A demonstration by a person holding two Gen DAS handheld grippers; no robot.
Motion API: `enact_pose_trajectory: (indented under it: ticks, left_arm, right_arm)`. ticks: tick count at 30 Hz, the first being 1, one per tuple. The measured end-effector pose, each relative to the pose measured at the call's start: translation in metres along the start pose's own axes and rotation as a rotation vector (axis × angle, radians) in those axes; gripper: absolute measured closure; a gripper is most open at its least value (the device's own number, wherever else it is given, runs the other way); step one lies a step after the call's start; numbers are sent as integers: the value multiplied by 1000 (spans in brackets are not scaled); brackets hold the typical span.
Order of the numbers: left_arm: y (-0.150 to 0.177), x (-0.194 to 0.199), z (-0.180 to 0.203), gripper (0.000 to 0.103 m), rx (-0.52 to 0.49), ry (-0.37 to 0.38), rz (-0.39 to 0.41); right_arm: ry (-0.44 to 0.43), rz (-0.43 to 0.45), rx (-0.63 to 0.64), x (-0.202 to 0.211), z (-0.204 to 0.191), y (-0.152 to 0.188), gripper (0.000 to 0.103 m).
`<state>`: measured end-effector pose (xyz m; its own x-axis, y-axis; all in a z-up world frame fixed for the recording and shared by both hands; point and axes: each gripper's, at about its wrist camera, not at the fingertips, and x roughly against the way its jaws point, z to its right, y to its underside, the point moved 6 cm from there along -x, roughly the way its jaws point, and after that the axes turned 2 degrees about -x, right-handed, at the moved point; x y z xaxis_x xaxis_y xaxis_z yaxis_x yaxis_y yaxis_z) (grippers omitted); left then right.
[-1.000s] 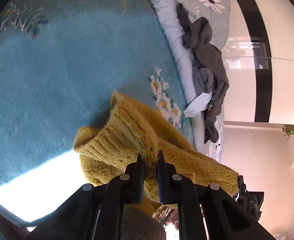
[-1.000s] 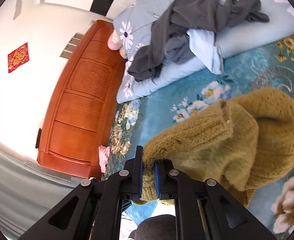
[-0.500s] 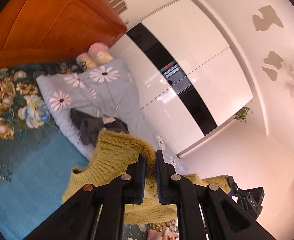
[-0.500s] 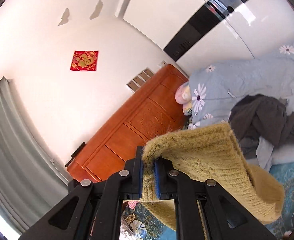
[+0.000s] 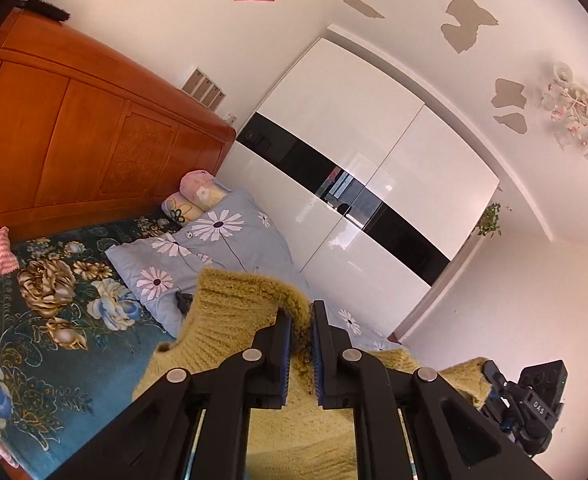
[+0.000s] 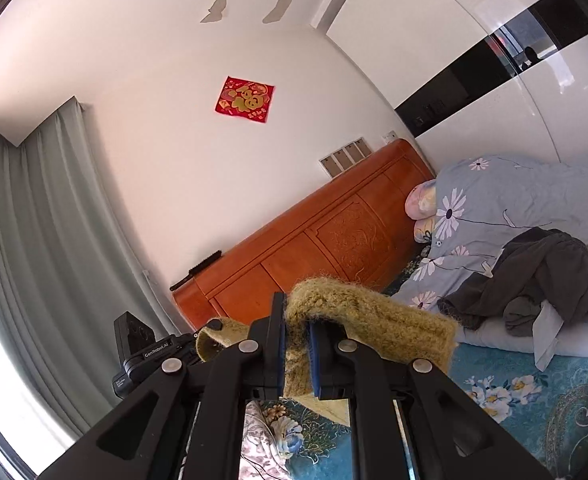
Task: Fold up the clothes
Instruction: 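Lift the sweater with both tools and spread it flat on the blanket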
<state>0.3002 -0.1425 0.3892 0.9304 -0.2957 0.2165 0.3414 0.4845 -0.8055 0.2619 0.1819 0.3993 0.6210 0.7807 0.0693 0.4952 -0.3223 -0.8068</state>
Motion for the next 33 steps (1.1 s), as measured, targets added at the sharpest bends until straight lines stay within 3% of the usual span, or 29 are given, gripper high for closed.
enact_pose_trajectory:
  ticks: [4,6,10,14,19,22,26,33]
  left_arm:
    - [-2,-32,-15,93,-35,-82,-48]
    - [6,-59,-32,93,-48,-138,-94]
    - [54,-132,-94,93,1,-225,-235]
    - [127,-201,-157,93,65,-286,-382]
    - [211,-275,-221,93,165,-340,-542]
    - [232,-309,-245,93,193,-345,-581]
    - [232,-354,-256,94,166,-339,-605]
    - [248,-403,-291,94,154,-381,-701]
  right_arm:
    - [22,-18,57,-18,3,-7,94]
    - [63,-55,31,-42,28,-6,94]
    - [167,-169,-112,-101,121,22,94]
    - [298,-282,-300,-143,231,82,94]
    - [473,-408,-484,-169,346,161,93]
    - [532,-422,-578,-175,399,191,93]
    - [568,-399,-652,-192,443,196,93]
    - [654,-429,-600,-244,486,177,94]
